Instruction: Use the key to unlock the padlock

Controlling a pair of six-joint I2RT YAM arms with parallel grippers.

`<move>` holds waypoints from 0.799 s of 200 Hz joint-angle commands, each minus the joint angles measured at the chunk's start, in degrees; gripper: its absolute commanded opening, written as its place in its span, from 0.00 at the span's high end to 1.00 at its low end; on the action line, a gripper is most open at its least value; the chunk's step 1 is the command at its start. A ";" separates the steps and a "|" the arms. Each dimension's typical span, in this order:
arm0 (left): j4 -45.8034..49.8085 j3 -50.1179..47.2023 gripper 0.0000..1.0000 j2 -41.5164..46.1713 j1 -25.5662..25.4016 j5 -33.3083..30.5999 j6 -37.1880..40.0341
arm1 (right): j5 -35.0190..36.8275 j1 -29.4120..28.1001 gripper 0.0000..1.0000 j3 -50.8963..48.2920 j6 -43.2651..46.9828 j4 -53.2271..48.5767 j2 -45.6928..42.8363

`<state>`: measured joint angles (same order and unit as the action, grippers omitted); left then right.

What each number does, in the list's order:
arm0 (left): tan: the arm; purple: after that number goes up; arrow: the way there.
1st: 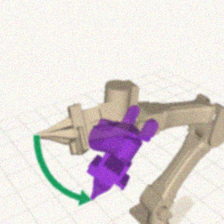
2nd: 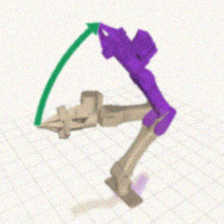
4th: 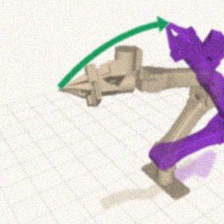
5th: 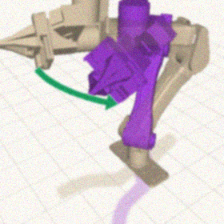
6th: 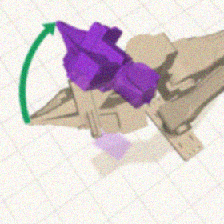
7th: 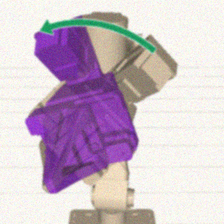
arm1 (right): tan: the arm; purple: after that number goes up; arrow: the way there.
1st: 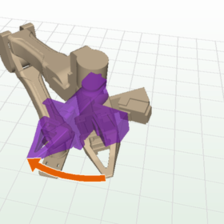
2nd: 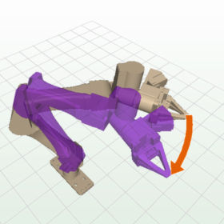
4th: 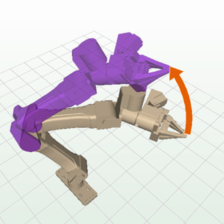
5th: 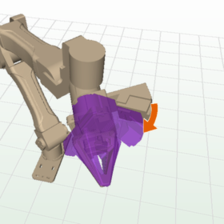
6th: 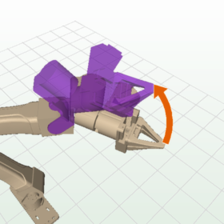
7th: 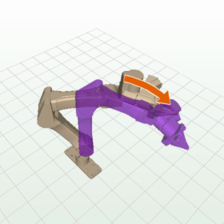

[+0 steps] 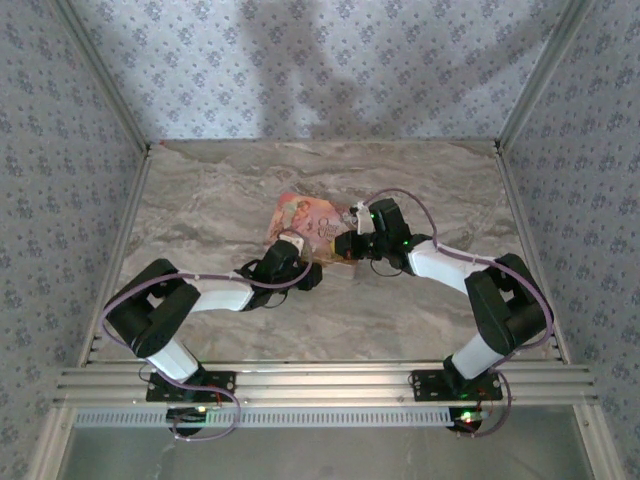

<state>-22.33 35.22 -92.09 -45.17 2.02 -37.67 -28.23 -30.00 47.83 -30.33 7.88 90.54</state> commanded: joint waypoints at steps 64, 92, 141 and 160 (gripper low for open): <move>-3.07 2.12 0.71 0.33 -0.19 -1.67 -3.30 | 0.37 -1.01 0.99 0.23 1.06 -4.80 0.99; -2.90 2.22 0.72 1.04 -0.18 -0.30 -4.35 | 0.63 -0.97 0.99 0.50 1.79 -3.96 -0.23; 1.01 3.61 0.72 3.21 -0.21 3.30 -8.67 | 3.49 -0.84 0.99 0.25 4.99 -1.53 -7.04; 3.02 4.44 0.72 3.89 -0.18 4.80 -10.55 | 5.18 -0.93 1.00 -2.84 5.50 1.05 -11.17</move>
<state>-19.94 36.71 -91.59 -45.12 3.70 -44.82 -26.09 -30.57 47.46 -27.24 6.50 85.25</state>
